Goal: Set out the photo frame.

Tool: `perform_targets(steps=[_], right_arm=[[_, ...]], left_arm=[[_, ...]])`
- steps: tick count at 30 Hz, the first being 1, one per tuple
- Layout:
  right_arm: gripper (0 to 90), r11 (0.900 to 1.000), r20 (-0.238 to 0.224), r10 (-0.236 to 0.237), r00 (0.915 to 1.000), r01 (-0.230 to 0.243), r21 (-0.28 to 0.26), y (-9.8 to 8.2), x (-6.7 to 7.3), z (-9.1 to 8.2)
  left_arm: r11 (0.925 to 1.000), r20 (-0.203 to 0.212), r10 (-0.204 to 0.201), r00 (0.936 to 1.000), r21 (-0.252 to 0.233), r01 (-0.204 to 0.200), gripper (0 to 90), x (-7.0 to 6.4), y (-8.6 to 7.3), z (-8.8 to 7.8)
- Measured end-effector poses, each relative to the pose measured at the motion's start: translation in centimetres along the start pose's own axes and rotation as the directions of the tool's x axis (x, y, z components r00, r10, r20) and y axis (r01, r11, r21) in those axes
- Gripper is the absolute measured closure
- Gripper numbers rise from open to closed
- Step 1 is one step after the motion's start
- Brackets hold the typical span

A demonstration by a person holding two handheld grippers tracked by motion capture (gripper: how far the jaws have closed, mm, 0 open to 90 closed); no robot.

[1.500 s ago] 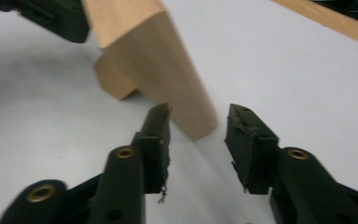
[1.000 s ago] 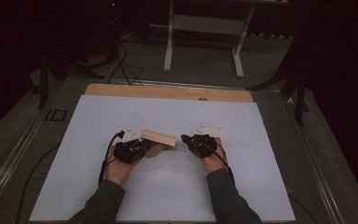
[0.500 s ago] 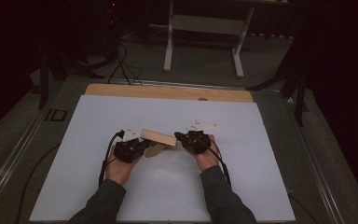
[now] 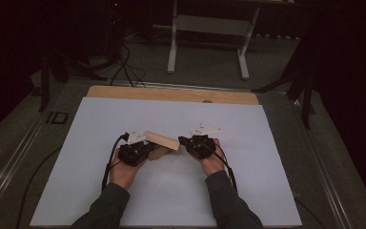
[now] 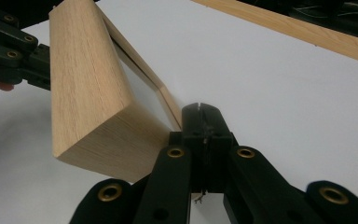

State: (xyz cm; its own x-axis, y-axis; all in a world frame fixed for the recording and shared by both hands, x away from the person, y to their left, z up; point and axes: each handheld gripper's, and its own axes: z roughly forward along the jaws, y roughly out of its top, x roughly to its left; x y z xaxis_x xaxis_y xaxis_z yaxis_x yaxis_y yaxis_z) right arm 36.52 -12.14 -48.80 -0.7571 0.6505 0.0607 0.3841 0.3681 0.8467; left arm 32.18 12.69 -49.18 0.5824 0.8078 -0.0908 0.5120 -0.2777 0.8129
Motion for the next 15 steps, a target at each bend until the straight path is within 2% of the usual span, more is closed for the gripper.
perform_targets(steps=[15], right_arm=[[89.5,1.000,-0.004,-0.018,0.9998,0.018,0.010,-0.14,0.23,-0.30]], left_arm=[[1.0000,0.007,0.005,1.0000,-0.008,-0.005,89.4,-0.54,0.22,0.08]])
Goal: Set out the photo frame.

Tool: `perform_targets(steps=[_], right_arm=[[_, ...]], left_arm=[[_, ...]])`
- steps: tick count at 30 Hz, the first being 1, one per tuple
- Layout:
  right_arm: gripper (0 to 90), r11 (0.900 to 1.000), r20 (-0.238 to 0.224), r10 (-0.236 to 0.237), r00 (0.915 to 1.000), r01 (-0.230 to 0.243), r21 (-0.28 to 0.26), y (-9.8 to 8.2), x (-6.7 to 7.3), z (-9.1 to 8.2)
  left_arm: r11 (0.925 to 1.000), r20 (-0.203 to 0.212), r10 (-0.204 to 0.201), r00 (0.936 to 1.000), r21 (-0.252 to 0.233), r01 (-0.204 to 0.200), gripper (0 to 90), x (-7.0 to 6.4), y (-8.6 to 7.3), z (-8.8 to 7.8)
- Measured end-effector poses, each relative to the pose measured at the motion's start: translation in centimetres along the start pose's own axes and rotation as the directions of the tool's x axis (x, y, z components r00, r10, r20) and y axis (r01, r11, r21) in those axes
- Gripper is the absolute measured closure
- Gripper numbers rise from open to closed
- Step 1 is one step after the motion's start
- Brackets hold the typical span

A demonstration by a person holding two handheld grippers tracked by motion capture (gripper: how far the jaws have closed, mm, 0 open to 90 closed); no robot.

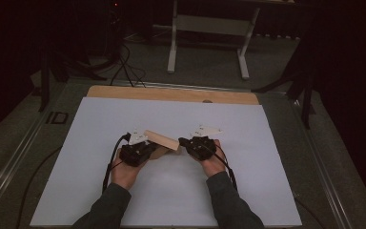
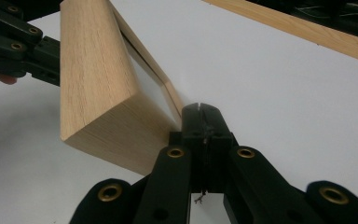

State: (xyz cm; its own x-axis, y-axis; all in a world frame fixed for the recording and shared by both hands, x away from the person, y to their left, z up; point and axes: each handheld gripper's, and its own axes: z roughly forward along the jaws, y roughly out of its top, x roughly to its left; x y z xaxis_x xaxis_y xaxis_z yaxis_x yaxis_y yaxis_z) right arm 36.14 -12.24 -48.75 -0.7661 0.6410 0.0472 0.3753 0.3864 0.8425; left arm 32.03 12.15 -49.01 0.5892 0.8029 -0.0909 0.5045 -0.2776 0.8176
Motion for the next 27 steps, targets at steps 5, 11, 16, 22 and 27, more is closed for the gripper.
perform_targets(steps=[5,11,16,22,27], right_arm=[[89.5,1.000,-0.005,-0.008,1.0000,0.008,0.003,-0.01,0.16,-0.07],[89.5,1.000,-0.009,-0.015,0.9999,0.015,0.001,-0.09,0.31,-0.13],[89.5,1.000,-0.009,-0.025,0.9996,0.025,0.011,-0.32,0.46,-0.27],[89.5,0.999,-0.012,-0.033,0.9994,0.034,0.013,-0.49,0.65,-0.39],[89.5,0.999,-0.016,-0.044,0.9989,0.044,0.015,-0.66,0.87,-0.52]], left_arm=[[1.0000,0.000,0.006,1.0000,-0.002,-0.006,89.4,-0.16,0.08,-0.03],[0.9999,0.005,0.011,0.9999,-0.004,-0.011,89.4,-0.35,0.15,-0.06],[0.9998,0.009,0.017,0.9998,-0.005,-0.017,89.4,-0.53,0.18,-0.03],[0.9996,0.012,0.027,0.9996,-0.001,-0.027,89.4,-0.88,0.26,0.04],[0.9995,0.015,0.032,0.9994,0.000,-0.032,89.4,-1.01,0.27,0.08]])
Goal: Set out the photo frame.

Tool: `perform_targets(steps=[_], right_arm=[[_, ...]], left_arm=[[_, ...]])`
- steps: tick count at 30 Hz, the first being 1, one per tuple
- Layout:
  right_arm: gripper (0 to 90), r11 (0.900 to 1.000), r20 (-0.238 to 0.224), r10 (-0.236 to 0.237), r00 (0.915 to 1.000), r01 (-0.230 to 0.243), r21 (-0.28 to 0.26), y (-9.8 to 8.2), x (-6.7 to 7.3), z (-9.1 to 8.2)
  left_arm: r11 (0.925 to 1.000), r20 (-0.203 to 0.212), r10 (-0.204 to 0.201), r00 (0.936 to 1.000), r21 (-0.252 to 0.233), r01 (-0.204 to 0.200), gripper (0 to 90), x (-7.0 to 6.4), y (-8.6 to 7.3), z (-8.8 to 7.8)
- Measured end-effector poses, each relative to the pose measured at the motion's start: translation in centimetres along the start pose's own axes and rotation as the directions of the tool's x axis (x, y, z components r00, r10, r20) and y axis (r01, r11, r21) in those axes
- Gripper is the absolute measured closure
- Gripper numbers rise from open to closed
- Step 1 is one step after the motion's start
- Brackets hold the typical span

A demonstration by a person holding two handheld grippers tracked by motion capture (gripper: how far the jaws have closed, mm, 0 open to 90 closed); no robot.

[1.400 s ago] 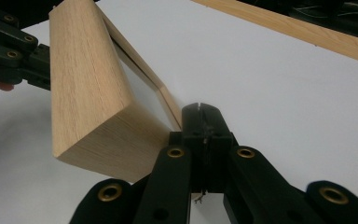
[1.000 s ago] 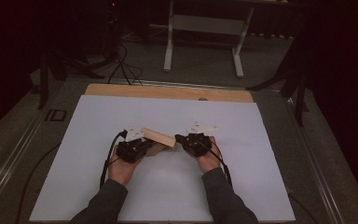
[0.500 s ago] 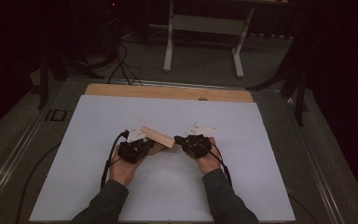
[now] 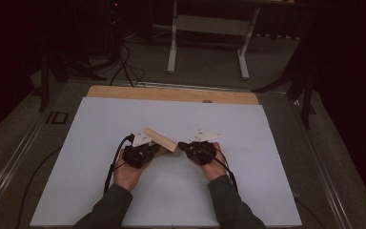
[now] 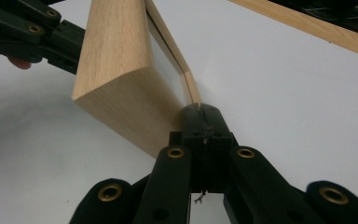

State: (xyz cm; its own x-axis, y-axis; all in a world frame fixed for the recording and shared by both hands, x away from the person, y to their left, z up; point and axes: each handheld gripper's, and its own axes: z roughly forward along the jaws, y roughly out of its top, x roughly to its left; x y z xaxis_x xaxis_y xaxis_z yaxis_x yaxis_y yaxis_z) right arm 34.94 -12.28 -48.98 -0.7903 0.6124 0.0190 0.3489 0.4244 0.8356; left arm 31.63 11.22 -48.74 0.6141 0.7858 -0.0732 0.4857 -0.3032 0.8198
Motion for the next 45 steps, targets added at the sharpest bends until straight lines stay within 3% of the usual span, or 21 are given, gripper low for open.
perform_targets(steps=[25,45], right_arm=[[89.5,1.000,-0.017,-0.023,0.9996,0.023,0.002,-0.6,0.9,-0.3],[89.5,0.999,-0.018,-0.029,0.9994,0.029,0.012,-0.3,0.7,0.5]], left_arm=[[0.9996,0.007,0.020,0.9998,0.019,-0.020,89.5,-0.6,-0.2,0.6],[0.9997,0.008,0.001,1.0000,0.024,-0.001,89.4,-0.1,-0.5,1.0]])
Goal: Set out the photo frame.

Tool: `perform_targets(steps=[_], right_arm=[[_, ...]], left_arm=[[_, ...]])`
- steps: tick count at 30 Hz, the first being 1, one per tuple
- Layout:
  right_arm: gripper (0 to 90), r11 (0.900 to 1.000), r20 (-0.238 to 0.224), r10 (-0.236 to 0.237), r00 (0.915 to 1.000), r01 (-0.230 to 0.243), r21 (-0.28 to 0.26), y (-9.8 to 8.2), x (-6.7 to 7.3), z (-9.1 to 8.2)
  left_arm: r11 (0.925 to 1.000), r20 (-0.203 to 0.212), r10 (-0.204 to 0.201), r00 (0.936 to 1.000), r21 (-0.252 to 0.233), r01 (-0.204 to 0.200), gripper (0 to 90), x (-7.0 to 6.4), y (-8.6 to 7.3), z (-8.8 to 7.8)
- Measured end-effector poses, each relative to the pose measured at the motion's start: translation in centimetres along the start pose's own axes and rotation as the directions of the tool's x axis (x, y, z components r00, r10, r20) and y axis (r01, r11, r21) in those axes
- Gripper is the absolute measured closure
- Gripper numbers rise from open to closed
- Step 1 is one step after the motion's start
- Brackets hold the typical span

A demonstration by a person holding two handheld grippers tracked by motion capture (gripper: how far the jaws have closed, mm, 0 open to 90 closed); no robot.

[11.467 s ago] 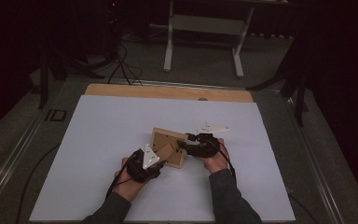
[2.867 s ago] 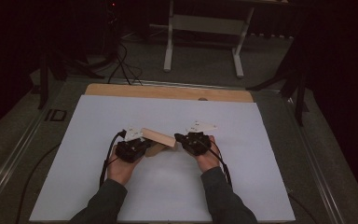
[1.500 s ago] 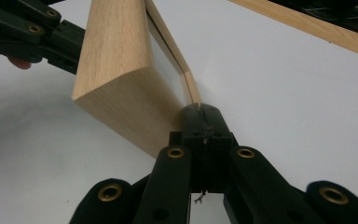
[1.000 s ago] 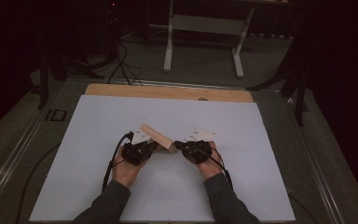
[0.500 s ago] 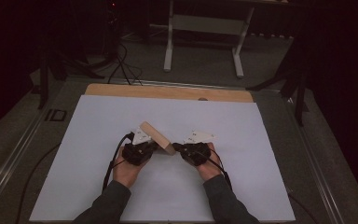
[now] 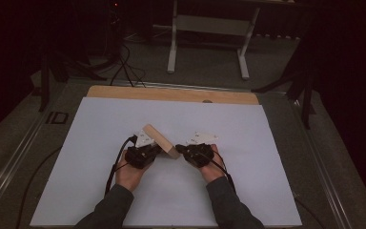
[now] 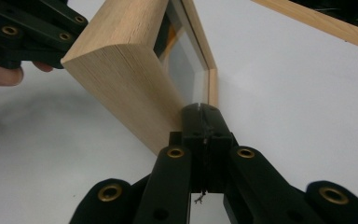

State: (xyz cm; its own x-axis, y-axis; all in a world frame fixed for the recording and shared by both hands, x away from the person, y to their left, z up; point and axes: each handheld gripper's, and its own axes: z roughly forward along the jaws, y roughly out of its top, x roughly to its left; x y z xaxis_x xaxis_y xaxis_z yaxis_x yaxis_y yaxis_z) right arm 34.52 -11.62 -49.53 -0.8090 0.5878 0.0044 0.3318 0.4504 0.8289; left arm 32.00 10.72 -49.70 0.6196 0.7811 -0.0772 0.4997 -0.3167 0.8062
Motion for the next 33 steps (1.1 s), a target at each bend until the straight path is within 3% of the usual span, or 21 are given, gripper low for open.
perform_targets(steps=[33], right_arm=[[89.6,0.998,-0.060,-0.068,0.9959,0.068,0.003,0.3,2.9,0.2]], left_arm=[[0.9981,0.002,-0.059,0.9983,0.016,0.059,89.6,0.9,-0.4,0.1]])
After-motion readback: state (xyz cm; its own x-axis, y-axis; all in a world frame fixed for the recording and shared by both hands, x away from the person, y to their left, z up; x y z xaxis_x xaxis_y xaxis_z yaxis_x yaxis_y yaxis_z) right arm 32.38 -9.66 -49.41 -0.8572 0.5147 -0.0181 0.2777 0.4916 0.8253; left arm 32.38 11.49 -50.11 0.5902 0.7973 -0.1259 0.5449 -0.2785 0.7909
